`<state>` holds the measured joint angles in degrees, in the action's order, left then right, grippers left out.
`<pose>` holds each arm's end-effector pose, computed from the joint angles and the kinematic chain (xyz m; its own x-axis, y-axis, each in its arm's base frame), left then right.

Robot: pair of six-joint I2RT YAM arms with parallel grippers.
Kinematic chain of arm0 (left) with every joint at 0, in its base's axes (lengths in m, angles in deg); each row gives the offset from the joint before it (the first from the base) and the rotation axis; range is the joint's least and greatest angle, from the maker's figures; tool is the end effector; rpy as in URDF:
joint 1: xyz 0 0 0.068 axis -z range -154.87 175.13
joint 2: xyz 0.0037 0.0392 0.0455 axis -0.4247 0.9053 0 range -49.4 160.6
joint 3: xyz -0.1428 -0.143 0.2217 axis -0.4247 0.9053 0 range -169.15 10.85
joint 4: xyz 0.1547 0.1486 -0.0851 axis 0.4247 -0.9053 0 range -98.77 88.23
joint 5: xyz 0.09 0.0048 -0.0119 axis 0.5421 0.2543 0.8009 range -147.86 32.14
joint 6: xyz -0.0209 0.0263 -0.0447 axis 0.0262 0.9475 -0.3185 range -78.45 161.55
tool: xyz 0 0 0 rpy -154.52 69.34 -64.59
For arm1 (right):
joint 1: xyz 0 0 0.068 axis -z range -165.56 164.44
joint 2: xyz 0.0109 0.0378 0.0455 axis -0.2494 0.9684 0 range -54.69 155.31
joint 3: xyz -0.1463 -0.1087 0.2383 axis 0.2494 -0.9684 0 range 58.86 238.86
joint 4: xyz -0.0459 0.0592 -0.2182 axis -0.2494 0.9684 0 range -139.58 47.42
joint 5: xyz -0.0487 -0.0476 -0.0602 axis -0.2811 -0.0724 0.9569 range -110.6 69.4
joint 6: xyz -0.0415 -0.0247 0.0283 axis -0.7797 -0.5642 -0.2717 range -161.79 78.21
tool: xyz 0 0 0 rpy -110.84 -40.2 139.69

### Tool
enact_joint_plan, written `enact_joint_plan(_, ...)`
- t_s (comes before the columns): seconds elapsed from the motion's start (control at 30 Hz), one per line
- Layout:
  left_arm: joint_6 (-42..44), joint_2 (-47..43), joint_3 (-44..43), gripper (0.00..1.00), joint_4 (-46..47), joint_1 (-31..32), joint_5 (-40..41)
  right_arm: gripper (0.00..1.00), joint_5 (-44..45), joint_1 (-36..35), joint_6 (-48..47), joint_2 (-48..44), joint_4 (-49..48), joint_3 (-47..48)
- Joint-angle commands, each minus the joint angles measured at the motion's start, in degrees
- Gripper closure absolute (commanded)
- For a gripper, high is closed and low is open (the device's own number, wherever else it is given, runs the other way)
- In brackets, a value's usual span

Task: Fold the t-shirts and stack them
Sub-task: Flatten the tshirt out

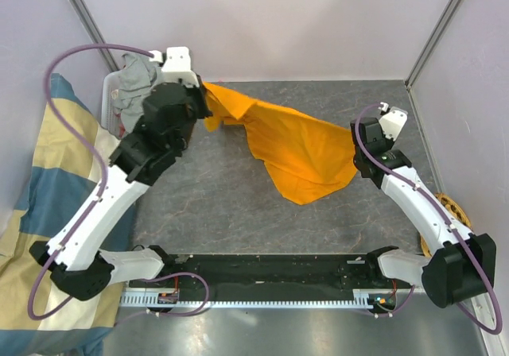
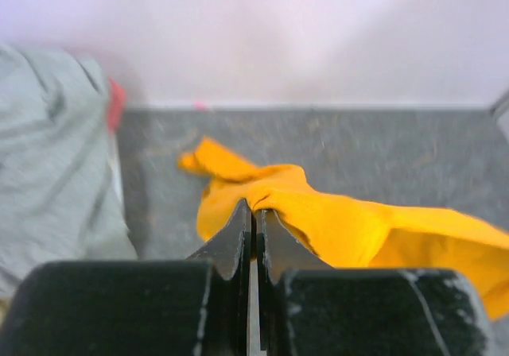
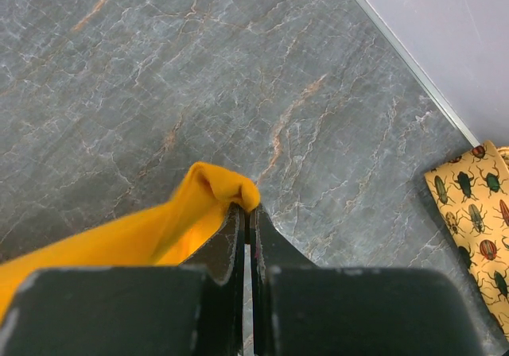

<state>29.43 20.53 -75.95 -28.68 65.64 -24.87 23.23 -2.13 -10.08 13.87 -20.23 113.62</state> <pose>0.1733 -0.1204 0.4882 -0.1584 -0.0963 -0.9827 0.1063 0.9878 -0.1139 0.2066 0.0335 0.3233 -0.4112 0.2732 -0.8696 0.5814 0.8134 -0.0194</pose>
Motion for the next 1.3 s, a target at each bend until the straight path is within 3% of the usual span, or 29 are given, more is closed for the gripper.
enact_joint_plan(0.0,9.74,1.61,-5.46,0.98,-5.6,-1.92,1.64,1.0,1.78,0.23,0.02,-2.02,0.89,0.26)
enact_joint_plan(0.53,13.69,3.19,-8.73,0.98,-5.69,-5.08,0.67,1.0,-5.16,0.32,-1.99,-4.39,1.95,-0.8)
enact_joint_plan(0.73,17.47,10.12,-19.09,0.98,-4.99,-7.64,-2.67,1.0,-7.19,0.23,-9.55,-8.08,1.51,9.99)
enact_joint_plan(1.0,20.91,27.0,-49.23,0.98,-7.1,-10.1,-7.06,1.0,-2.0,0.32,-17.9,-2.64,-4.46,28.64)
enact_joint_plan(1.07,20.3,27.36,-53.01,0.98,-6.84,-10.1,-8.38,1.0,-2.79,0.23,-20.27,-2.2,-8.41,30.65)
enact_joint_plan(1.27,22.05,24.21,-53.12,0.98,-3.93,-10.37,-7.77,1.0,-3.48,0.23,-24.76,-1.49,-13.18,35.93)
